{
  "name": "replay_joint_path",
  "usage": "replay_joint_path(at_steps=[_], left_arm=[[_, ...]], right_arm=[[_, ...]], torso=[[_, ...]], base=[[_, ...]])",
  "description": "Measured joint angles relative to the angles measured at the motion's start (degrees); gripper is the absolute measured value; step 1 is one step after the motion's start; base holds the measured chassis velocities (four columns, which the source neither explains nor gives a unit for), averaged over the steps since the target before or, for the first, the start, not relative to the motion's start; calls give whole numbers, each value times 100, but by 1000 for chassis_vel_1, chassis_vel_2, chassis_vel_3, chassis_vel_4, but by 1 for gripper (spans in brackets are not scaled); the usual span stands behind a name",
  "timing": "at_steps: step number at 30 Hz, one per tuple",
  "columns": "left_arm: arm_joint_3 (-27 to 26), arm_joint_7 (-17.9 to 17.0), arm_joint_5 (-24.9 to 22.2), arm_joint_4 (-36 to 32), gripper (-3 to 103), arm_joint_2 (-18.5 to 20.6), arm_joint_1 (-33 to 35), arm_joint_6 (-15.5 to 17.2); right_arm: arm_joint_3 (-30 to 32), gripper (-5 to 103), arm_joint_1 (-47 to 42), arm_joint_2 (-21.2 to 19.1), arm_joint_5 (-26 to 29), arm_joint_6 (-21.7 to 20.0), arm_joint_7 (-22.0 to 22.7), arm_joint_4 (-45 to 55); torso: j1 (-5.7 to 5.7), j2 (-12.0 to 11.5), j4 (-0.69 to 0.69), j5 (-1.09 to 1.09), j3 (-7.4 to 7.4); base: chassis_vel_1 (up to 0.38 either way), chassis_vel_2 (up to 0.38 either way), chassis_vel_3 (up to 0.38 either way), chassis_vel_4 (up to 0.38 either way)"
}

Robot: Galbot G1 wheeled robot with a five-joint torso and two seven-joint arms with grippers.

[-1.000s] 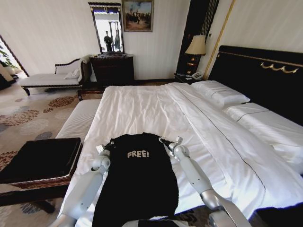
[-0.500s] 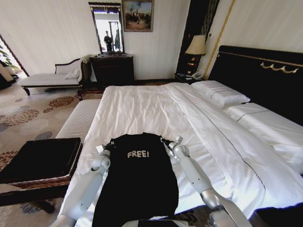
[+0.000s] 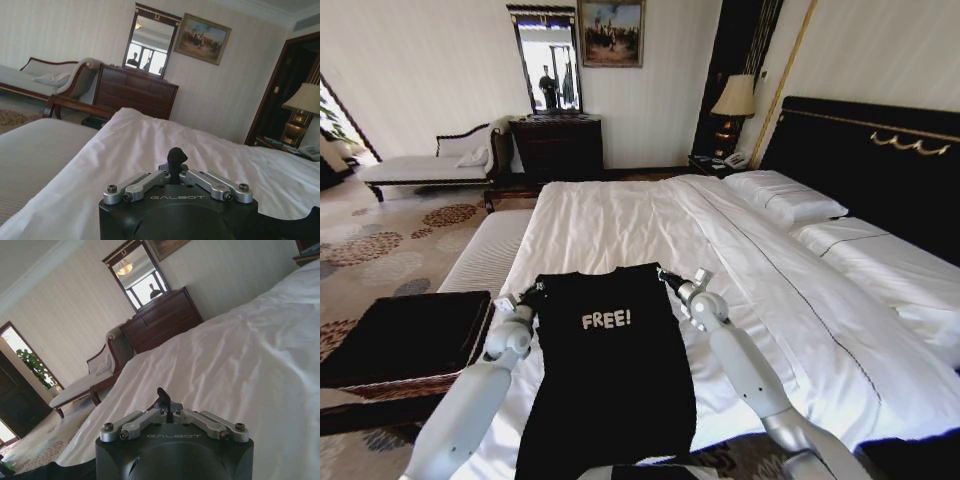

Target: Fold the clothes on the bed and place them into the basket.

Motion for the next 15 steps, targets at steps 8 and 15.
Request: replay_joint_path(at_steps=[8, 15], left_arm=[[-150, -102, -273, 11, 1, 430, -360, 25], [263, -100, -390, 557, 1, 521, -966, 45]], right_arm=[[-380, 0, 563, 80, -80, 187, 128, -443], [-660, 0, 994, 305, -217, 374, 145, -1153]], torso=[[1, 0, 0, 0, 1], [1, 0, 2, 0, 1]], base=[[0, 0, 0, 0], [0, 0, 0, 0]])
